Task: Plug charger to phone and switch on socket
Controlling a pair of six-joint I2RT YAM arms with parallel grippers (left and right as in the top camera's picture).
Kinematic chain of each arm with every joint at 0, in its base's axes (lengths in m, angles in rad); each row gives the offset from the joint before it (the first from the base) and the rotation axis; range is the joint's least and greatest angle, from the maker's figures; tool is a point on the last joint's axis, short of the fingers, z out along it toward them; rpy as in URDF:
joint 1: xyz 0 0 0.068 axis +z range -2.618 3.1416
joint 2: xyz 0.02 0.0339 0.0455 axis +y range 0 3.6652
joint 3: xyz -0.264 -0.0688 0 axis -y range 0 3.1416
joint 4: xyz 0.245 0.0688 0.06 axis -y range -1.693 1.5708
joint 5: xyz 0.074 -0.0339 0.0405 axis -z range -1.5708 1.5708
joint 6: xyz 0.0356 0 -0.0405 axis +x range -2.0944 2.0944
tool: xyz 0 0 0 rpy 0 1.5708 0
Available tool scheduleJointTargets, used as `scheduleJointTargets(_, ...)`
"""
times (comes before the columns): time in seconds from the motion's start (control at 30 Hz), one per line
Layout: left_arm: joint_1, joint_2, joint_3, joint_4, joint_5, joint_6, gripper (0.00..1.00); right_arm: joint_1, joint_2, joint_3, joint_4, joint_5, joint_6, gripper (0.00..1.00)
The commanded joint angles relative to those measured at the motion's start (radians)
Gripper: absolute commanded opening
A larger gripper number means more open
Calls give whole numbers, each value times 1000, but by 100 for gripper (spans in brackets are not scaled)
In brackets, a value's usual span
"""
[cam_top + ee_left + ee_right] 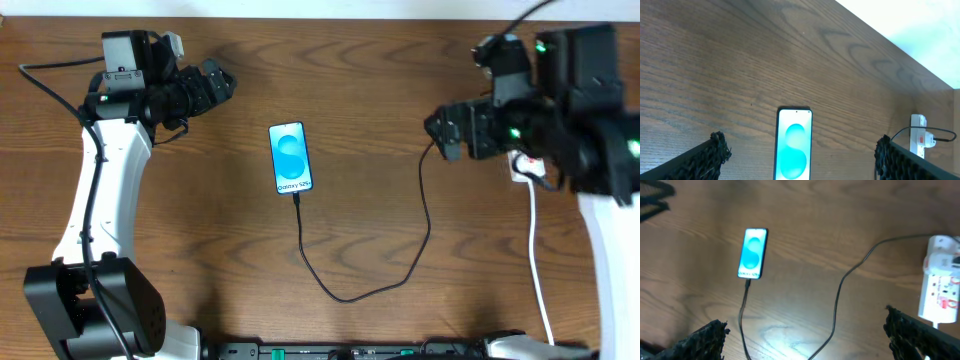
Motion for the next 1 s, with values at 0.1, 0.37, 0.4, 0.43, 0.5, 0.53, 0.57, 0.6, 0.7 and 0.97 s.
scheduleJointTargets(0.1, 6, 0, 3, 0, -13, 6, 95, 5, -66, 8, -37, 31, -25, 99)
scheduleJointTargets(0.37, 6, 0, 3, 0, -13, 6, 95, 4, -145, 8, -61, 190, -45, 99)
scheduleJointTargets(0.4, 6, 0, 3, 0, -13, 6, 95, 5, -160, 8, -62, 190, -45, 99)
scheduleJointTargets(0.43, 6, 0, 3, 0, -13, 6, 95, 5, -178, 8, -61, 188, -45, 99)
scheduleJointTargets(0.5, 6, 0, 3, 0, -13, 6, 95, 5, -203, 8, -53, 188, -45, 99)
scheduleJointTargets(0.53, 6, 0, 3, 0, -13, 6, 95, 5, -215, 8, -48, 188, -45, 99)
scheduleJointTargets(0.57, 6, 0, 3, 0, -13, 6, 95, 4, -222, 8, -45, 192, -46, 99)
scheduleJointTargets(0.6, 6, 0, 3, 0, -13, 6, 95, 1, -228, 5, -40, 211, -45, 99)
scheduleJointTargets(0.7, 6, 0, 3, 0, -13, 6, 95, 0, -262, -30, 6, 302, -47, 99)
scheduleJointTargets(0.97, 6, 0, 3, 0, -13, 6, 96, -117, -493, -371, 318, 242, -280, 99)
